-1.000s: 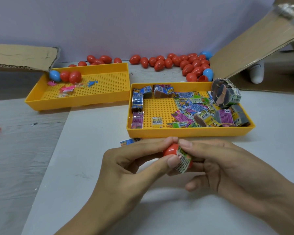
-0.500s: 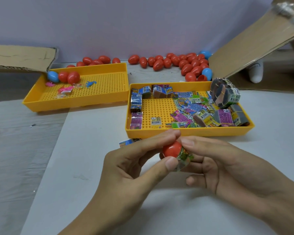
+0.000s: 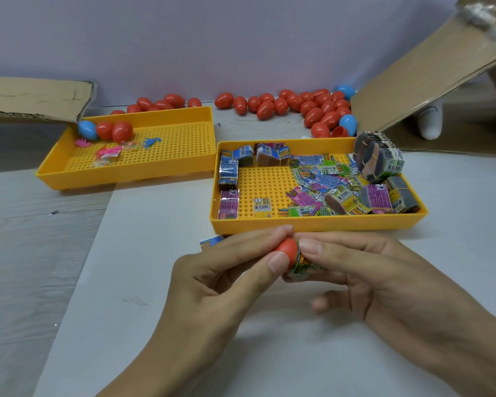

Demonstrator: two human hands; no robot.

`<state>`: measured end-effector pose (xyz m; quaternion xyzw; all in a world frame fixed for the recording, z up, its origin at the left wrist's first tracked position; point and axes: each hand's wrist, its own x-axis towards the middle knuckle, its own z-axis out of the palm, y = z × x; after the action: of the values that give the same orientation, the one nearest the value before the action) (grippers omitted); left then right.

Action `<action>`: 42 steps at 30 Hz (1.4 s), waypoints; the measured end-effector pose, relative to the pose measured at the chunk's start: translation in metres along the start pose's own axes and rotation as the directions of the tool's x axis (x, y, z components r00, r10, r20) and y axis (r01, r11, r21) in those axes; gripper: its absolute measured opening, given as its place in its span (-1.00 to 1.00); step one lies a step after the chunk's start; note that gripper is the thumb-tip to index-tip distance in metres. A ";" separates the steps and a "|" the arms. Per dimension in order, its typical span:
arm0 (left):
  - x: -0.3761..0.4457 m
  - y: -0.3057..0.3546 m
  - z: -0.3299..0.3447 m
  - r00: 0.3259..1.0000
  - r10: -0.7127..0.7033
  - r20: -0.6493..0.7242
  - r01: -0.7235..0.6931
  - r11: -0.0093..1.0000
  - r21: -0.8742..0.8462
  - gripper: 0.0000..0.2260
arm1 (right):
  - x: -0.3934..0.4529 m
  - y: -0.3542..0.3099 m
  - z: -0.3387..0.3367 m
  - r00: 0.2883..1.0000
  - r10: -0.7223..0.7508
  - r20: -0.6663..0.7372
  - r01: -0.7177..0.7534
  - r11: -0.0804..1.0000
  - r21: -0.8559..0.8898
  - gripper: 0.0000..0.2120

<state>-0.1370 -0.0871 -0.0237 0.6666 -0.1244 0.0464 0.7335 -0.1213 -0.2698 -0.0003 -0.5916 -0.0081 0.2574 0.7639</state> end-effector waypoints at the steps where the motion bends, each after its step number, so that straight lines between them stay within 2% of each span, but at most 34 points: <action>1: 0.000 0.000 0.001 1.000 0.001 0.000 -0.001 1.000 0.004 -0.75 | 0.000 0.000 0.000 1.000 -0.001 0.007 0.001 1.000 0.005 -0.65; 5: -0.002 -0.003 0.003 0.998 0.060 -0.032 -0.060 0.998 -0.006 -0.80 | 0.000 0.002 0.002 1.000 0.005 0.005 -0.005 0.999 0.053 -0.69; 8: -0.003 -0.004 0.004 0.992 0.103 -0.076 -0.103 0.995 0.005 -0.76 | -0.001 0.001 0.003 1.000 0.008 0.028 -0.010 0.997 0.079 -0.69; 10: -0.001 -0.005 0.004 0.989 0.093 -0.118 -0.095 0.995 -0.010 -0.75 | -0.001 0.000 0.002 0.998 -0.038 0.047 0.036 0.998 0.047 -0.65; 12: 0.001 -0.005 0.003 0.984 0.039 -0.175 -0.052 0.996 -0.067 -0.75 | -0.001 0.002 0.001 0.986 -0.165 0.023 0.167 0.981 -0.101 -0.58; 15: 0.001 -0.004 0.001 0.974 -0.073 -0.214 0.041 0.988 -0.148 -0.67 | -0.001 0.007 0.000 0.908 -0.420 0.001 0.379 0.818 -0.433 -0.49; 17: 0.000 -0.003 0.002 0.975 -0.101 -0.196 0.069 0.983 -0.168 -0.65 | -0.001 0.010 -0.001 0.858 -0.511 0.045 0.461 0.729 -0.506 -0.50; 21: -0.003 -0.002 0.005 0.976 -0.107 -0.191 0.067 0.977 -0.203 -0.64 | 0.001 0.011 -0.001 0.791 -0.608 0.070 0.541 0.642 -0.543 -0.61; 26: -0.006 -0.004 0.008 0.961 -0.122 -0.248 0.071 0.976 -0.204 -0.62 | 0.002 0.016 0.001 0.773 -0.632 0.051 0.554 0.632 -0.542 -0.62; 31: -0.006 -0.005 0.009 0.961 -0.143 -0.238 0.087 0.969 -0.230 -0.65 | 0.003 0.016 0.002 0.778 -0.626 0.050 0.548 0.639 -0.540 -0.62; 35: -0.004 -0.003 0.005 0.968 -0.192 -0.163 0.149 0.959 -0.241 -0.76 | 0.003 0.013 0.001 0.791 -0.610 0.058 0.534 0.640 -0.553 -0.61; 42: -0.001 0.001 0.000 0.980 -0.191 -0.061 0.171 0.955 -0.241 -0.65 | 0.005 0.009 -0.004 0.806 -0.587 0.075 0.534 0.667 -0.520 -0.63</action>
<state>-0.1380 -0.0868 -0.0231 0.5813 -0.0365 -0.0080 0.8128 -0.1192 -0.2701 -0.0106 -0.7546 -0.2205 -0.0315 0.6172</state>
